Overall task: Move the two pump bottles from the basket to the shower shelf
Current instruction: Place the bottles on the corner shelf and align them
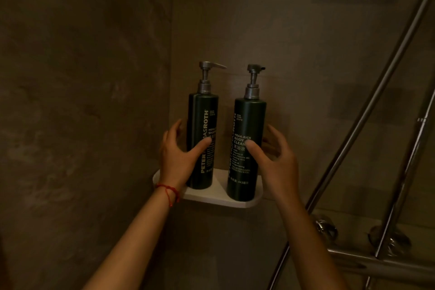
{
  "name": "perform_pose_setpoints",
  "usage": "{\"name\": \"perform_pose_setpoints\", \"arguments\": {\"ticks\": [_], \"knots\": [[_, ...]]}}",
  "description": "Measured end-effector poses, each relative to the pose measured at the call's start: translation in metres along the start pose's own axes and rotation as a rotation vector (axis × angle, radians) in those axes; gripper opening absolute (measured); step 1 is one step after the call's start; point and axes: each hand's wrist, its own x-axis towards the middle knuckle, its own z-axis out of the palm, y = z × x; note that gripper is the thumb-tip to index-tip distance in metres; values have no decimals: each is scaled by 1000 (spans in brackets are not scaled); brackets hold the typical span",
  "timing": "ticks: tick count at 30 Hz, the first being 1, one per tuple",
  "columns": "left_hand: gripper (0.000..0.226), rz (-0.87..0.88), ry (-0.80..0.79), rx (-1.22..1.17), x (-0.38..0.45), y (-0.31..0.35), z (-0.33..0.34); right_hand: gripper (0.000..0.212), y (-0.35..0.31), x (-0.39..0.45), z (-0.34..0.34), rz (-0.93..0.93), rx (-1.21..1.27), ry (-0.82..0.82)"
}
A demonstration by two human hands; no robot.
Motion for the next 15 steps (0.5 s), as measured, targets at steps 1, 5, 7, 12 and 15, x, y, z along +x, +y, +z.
{"name": "perform_pose_setpoints", "arguments": {"ticks": [1,5,7,12,15], "knots": [[80,-20,-8,-4,-5,-4,-2,69,7,-5,-2,21,-6,2],[82,-87,-56,13,-18,-17,-2,69,32,-25,0,69,-42,-45],[78,-90,-82,21,-21,-20,-1,67,38,-30,2,87,-56,-67],[62,-74,-131,67,-20,-21,-1,64,45,-30,6,110,-79,-85],[61,-81,-138,82,-15,-23,-3,62,45,-26,7,103,-90,-84]]}}
